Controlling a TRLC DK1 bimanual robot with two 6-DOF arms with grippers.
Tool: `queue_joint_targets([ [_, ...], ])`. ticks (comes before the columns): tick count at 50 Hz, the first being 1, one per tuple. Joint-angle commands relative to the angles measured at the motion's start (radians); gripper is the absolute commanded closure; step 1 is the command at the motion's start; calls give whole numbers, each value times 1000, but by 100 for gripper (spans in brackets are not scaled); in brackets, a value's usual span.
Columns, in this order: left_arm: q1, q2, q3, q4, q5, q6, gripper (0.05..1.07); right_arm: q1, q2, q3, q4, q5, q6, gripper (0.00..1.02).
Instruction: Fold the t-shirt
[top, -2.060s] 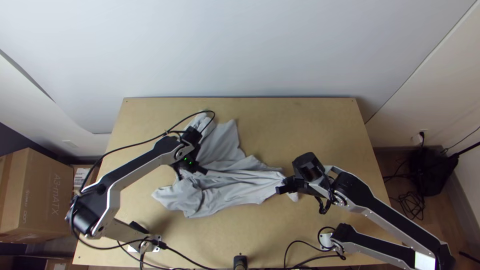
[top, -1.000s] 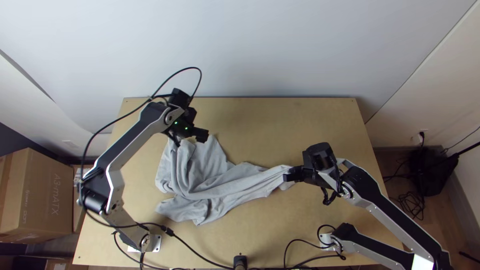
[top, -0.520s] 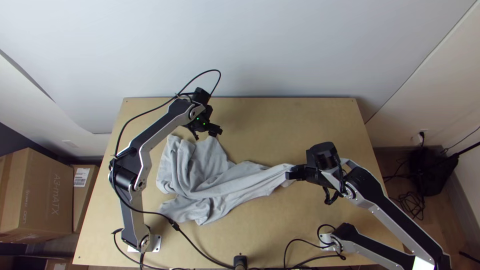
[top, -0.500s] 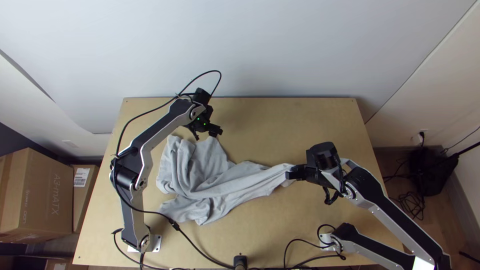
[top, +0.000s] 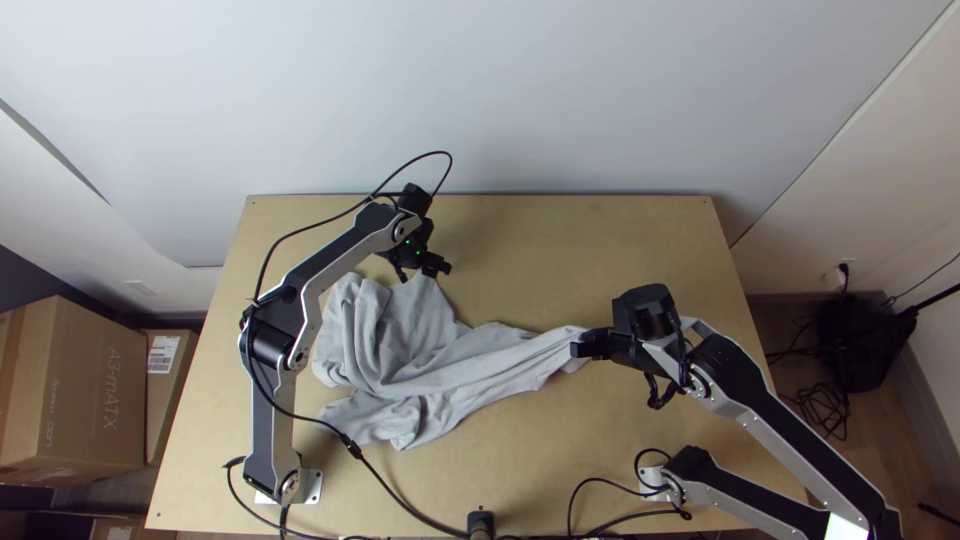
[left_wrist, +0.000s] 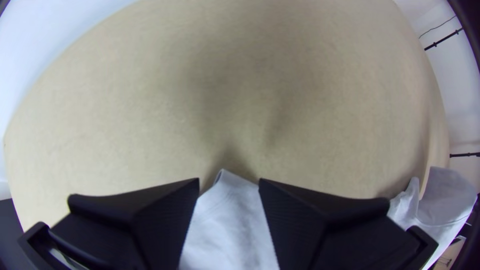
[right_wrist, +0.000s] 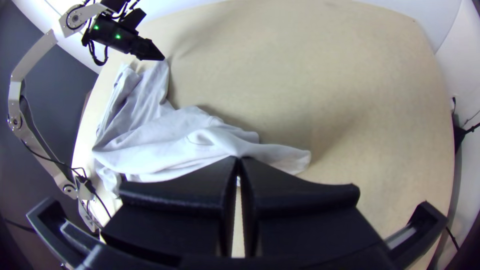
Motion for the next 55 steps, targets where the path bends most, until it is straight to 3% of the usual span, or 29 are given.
queue_joint_targets([
  [1, -16, 36, 7, 14, -4, 22, 86, -9, -19, -11, 11, 0, 14, 100],
  [4, -22, 42, -16, 34, -4, 48, 105, -18, -23, -6, 11, 0, 12, 100],
  [17, 27, -73, -94, 41, 1, 61, 104, -138, -66, -1, 11, -6, 3, 100],
  [29, 116, -306, -116, 23, 1, -28, 104, -245, -69, 31, 51, -16, -26, 100],
  [48, 243, -632, -71, 23, -7, -130, 105, -307, -55, 190, 286, -39, -224, 100],
  [55, 269, -665, 21, 18, -94, -114, 105, -362, 17, 282, 425, -51, -285, 100],
])
